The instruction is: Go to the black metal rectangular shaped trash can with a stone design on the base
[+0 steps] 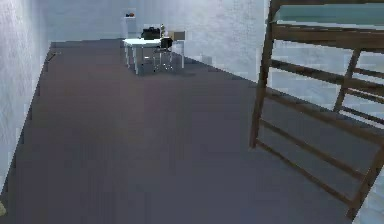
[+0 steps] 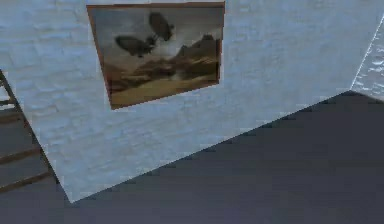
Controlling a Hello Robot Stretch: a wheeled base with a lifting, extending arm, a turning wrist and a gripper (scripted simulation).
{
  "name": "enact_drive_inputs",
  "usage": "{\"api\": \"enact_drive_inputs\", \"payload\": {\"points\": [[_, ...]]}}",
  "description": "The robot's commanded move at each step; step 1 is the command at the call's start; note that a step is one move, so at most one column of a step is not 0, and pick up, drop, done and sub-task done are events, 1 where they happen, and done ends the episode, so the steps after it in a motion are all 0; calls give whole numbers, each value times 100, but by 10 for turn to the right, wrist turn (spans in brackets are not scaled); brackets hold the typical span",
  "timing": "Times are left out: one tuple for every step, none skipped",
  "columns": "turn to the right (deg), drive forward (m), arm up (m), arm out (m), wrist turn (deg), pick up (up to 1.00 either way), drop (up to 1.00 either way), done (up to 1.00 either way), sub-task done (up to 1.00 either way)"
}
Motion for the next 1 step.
{"api": "enact_drive_inputs", "payload": {"points": [[-450, 0, 0, 0, 0, 0, 0, 0, 0]]}}
